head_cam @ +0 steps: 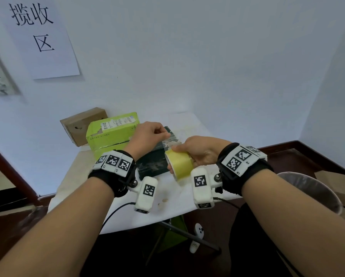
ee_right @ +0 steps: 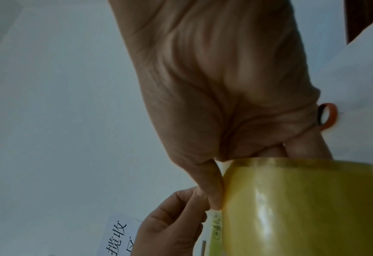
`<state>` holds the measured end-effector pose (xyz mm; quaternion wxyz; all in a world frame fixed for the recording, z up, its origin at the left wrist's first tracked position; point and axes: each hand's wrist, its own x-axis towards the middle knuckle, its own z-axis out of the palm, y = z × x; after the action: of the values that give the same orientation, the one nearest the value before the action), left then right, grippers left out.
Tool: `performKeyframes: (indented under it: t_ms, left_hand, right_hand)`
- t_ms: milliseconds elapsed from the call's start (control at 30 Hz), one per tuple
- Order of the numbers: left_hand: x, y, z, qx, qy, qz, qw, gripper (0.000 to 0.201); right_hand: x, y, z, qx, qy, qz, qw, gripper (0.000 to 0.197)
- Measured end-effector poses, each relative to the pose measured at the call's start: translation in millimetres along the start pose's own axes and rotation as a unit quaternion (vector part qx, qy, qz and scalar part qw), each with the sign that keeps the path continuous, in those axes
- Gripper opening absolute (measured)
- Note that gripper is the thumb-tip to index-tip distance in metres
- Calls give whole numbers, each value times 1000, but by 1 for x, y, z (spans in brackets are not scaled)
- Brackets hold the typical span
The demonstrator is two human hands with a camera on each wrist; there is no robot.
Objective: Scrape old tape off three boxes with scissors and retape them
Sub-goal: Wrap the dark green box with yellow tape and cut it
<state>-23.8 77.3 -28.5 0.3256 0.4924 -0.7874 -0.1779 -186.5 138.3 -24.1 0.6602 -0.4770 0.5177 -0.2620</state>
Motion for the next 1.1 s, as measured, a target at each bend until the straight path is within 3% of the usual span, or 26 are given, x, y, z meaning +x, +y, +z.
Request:
performKeyframes:
  t_ms: [100, 400, 633, 833, 1000, 1100]
  left_hand:
    - [6, 0, -7, -15, 18, -4, 1000, 16]
    - [12, -6, 4, -12, -13, -16, 1000, 19]
    - [16, -18, 9, -42, 0, -43, 998, 18]
    - [19, -21, 12, -33, -24, -63, 997, 18]
    - [21, -24, 15, -6, -27, -65, 998, 18]
    - [23, -24, 15, 7, -26, -58, 998, 19]
  right_hand:
    - [5, -2, 0, 4, 11, 21, 1000, 25]
    - [10, 6, -7, -42, 44, 103, 993, 33]
    - [27, 10, -9, -123, 179, 20, 976, 29]
    - [29, 13, -4, -70, 176, -8, 982, 14]
    - [35, 14, -6, -97, 195, 2, 976, 37]
    - [40, 11, -7, -97, 205, 2, 974, 41]
